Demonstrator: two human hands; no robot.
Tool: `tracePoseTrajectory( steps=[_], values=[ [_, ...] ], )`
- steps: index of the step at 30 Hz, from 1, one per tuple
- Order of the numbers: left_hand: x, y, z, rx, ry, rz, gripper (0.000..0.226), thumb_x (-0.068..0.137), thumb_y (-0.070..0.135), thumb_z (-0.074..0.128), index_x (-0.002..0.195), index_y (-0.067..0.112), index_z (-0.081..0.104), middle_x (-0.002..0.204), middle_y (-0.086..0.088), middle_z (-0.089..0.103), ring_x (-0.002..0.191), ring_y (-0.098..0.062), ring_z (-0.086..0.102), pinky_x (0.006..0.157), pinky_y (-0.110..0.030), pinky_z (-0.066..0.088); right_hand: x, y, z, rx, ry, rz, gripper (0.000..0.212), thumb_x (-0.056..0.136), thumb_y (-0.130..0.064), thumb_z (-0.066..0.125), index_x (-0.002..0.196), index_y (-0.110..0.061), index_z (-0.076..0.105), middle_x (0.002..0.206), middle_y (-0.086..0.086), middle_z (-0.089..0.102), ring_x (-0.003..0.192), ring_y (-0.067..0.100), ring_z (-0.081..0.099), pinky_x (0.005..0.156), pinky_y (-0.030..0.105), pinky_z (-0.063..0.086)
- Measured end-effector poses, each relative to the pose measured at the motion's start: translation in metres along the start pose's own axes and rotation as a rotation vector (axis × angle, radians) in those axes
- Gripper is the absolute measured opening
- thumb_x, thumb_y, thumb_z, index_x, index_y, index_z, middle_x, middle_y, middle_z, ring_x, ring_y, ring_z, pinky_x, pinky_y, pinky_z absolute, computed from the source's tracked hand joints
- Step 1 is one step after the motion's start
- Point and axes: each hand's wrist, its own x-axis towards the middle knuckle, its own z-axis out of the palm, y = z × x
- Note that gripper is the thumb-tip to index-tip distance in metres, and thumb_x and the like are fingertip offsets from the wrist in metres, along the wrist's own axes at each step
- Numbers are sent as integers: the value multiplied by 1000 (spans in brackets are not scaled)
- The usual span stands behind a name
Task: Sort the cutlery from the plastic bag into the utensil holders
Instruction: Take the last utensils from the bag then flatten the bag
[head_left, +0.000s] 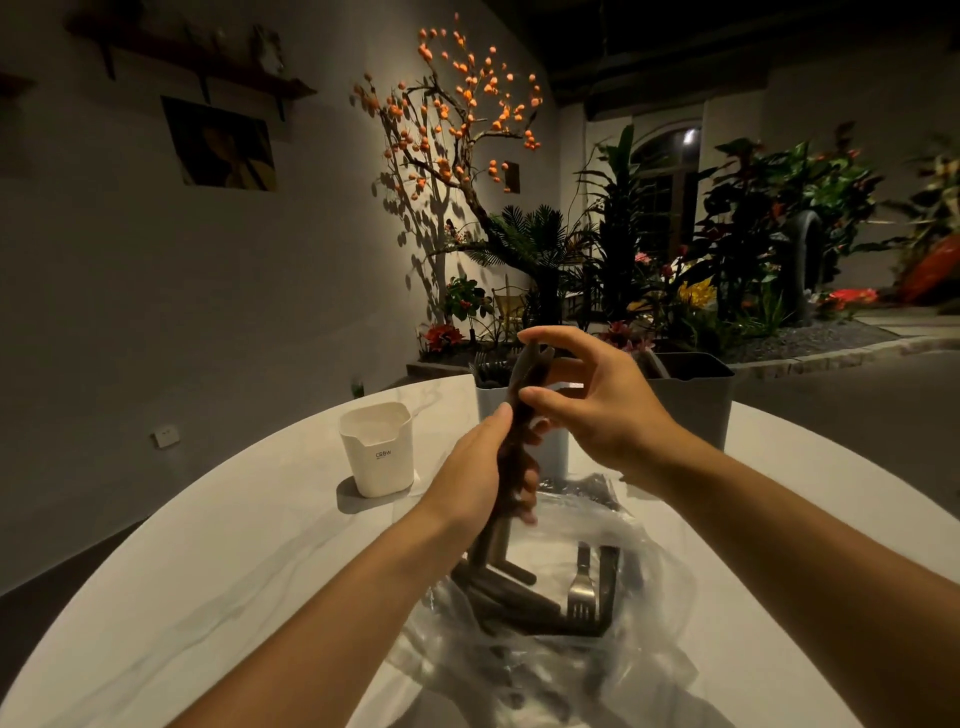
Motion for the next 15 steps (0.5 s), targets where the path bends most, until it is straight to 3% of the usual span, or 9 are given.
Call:
tracePoseTrajectory(
  steps=[2, 6, 9, 13, 15],
  values=[
    [10, 4, 3, 138, 43, 91, 34, 108, 35, 35, 110, 16, 63, 88, -4, 67, 83, -16, 63, 79, -29, 54, 7, -4, -11, -37, 27, -12, 52, 87, 4, 69, 129, -24, 59, 103, -2, 70, 90, 14, 72, 67, 24, 59],
    [33, 19, 12, 340, 80, 193, 17, 104, 29, 49, 105, 38, 63, 103, 10, 70, 98, -6, 65, 72, -14, 47, 22, -11, -36, -136, 80, -67, 53, 90, 3, 66, 131, -28, 56, 101, 0, 69, 89, 10, 70, 67, 20, 58],
    [52, 33, 26, 384, 59, 234, 16, 102, 30, 53, 108, 29, 68, 100, 10, 72, 97, -4, 66, 80, -20, 49, 32, -13, -55, -184, 135, -107, 55, 92, 0, 65, 136, -31, 53, 104, 3, 69, 92, 13, 70, 71, 23, 60],
    [84, 45, 45, 642, 155, 401, 23, 100, 36, 57, 108, 20, 72, 100, 1, 65, 95, -17, 63, 87, -41, 55, 41, -15, -85, -209, 182, -160, 55, 93, 3, 60, 137, -28, 51, 108, 6, 67, 95, 14, 69, 65, 17, 57],
    [100, 52, 58, 592, 108, 424, 21, 102, 33, 55, 108, 22, 71, 99, 4, 68, 92, -12, 64, 84, -35, 55, 47, -16, -99, -269, 208, -203, 56, 93, 6, 58, 138, -26, 50, 109, 7, 65, 97, 11, 67, 67, 13, 55]
  ],
)
